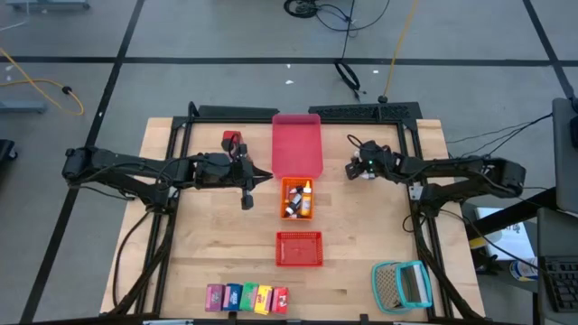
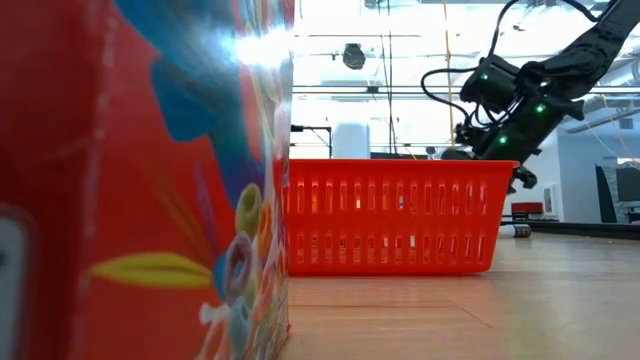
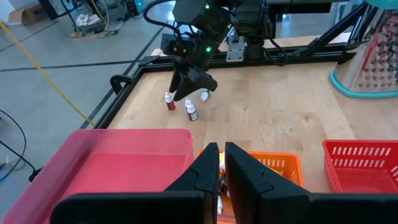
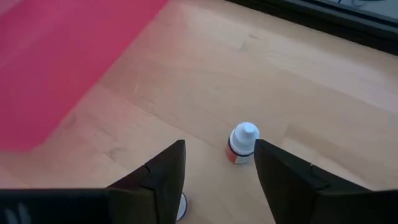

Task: Pick & Place Kitchen Items
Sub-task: Put the small red food coloring bottle into the orange basket

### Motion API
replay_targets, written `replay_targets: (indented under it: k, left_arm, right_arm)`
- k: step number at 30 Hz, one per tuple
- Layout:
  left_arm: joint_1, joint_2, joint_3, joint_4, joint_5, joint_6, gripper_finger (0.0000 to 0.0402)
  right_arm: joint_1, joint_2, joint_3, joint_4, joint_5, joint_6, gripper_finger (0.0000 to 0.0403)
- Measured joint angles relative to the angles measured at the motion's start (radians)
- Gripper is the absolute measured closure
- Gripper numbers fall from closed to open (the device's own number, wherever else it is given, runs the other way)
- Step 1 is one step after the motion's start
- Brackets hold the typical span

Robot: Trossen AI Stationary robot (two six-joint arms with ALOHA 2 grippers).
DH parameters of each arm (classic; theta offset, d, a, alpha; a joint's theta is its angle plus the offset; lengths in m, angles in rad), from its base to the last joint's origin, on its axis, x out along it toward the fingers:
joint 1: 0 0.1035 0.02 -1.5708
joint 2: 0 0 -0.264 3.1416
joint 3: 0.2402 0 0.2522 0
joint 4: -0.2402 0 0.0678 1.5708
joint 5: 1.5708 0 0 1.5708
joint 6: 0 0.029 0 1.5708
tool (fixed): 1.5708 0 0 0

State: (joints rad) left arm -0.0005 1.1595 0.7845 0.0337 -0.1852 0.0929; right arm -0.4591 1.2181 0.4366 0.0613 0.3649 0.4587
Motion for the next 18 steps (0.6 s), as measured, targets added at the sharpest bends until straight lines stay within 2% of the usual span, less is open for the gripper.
replay_targets:
  k: [9,18]
  left_arm:
    - [0.0,0.0,0.0,0.0,0.0,0.0,0.0371]
    - [0.0,0.0,0.0,-0.002,0.0,0.003,0.0371]
  right_arm:
    - [-0.026,0.093,0.002,0.108,0.0,-0.02,0.0222]
    - [-0.078,0.122,0.0,0.106,-0.005,-0.031,0.0222]
